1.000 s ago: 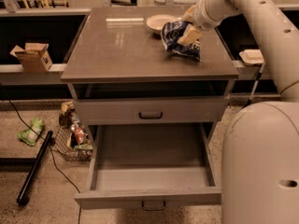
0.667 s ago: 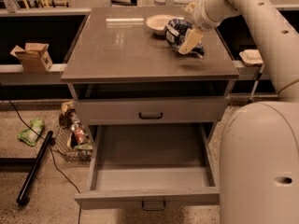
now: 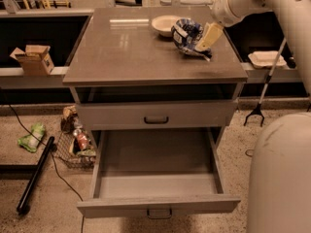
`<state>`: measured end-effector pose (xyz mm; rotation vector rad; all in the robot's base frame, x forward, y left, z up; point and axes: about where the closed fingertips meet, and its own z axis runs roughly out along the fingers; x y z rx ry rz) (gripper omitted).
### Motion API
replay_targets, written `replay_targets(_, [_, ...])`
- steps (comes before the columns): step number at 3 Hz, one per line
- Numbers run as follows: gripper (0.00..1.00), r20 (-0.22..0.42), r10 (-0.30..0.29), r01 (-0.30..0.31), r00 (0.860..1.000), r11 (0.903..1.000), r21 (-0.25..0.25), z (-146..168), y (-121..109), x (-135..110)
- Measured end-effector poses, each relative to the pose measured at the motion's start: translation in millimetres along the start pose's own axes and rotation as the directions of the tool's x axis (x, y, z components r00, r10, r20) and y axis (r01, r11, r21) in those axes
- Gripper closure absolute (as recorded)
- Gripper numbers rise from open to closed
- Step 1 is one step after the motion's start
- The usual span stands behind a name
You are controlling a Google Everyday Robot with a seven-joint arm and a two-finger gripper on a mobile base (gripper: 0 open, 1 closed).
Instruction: Pick blue chip bag from middle drawer and place on counter
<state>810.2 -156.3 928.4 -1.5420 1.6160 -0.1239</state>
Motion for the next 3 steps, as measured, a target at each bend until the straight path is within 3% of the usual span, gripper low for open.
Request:
replay_targets(2, [0.0,0.147,0.009,-0.024,0.989,0.9948,0.099,-81,4,6])
replay_targets(3, [0.0,0.149,0.011,-0.026,0.989,0.9947,0.099,-82,6,10])
